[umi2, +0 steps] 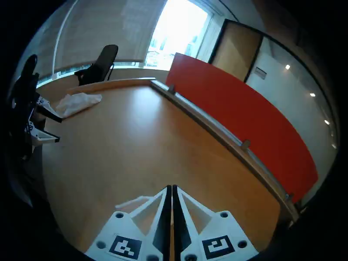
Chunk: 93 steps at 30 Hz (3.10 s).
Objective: Fold towel
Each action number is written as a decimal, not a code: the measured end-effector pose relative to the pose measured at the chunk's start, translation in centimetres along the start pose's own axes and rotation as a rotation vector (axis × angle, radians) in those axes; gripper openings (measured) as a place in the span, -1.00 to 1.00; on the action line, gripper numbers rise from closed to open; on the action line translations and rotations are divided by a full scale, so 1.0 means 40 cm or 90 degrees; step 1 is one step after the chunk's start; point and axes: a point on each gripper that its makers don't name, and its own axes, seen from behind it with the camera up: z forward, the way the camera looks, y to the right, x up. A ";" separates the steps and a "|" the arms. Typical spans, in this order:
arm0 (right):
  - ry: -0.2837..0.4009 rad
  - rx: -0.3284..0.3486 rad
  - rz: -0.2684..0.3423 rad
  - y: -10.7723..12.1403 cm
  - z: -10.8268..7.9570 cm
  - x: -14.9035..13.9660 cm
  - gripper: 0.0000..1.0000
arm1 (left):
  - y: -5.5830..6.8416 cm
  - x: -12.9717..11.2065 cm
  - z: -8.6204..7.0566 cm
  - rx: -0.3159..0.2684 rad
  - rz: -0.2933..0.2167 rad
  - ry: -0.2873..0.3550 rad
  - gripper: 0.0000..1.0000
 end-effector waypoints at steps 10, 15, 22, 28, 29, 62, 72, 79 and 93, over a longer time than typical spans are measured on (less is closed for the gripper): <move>-0.016 -0.012 0.029 0.045 -0.022 -0.061 -0.97 | 0.009 -0.008 -0.004 -0.004 0.003 -0.002 0.92; -0.018 -0.017 0.032 0.057 -0.024 -0.074 -0.97 | 0.006 -0.007 -0.005 -0.002 0.004 -0.002 0.92; -0.023 -0.025 0.030 0.073 -0.019 -0.097 -0.86 | 0.008 -0.008 -0.009 0.001 0.004 -0.003 0.92; -0.031 -0.024 0.027 0.077 -0.016 -0.127 0.31 | 0.010 -0.016 -0.011 0.004 0.005 -0.007 0.92; -0.032 -0.023 0.026 0.076 -0.015 -0.132 0.32 | 0.011 -0.018 -0.012 0.005 0.005 -0.008 0.92; -0.116 0.037 0.027 0.048 0.065 -0.377 0.34 | 0.013 -0.077 -0.019 0.030 -0.004 -0.043 0.92; -0.166 0.079 -0.011 0.044 0.086 -0.464 0.34 | 0.012 -0.087 -0.012 0.036 -0.006 -0.054 0.92; -0.196 0.111 -0.040 0.043 0.097 -0.508 0.34 | 0.012 -0.094 -0.007 0.039 -0.009 -0.059 0.92; -0.231 0.152 -0.068 0.044 0.129 -0.563 0.29 | 0.007 -0.107 -0.006 0.047 -0.011 -0.067 0.92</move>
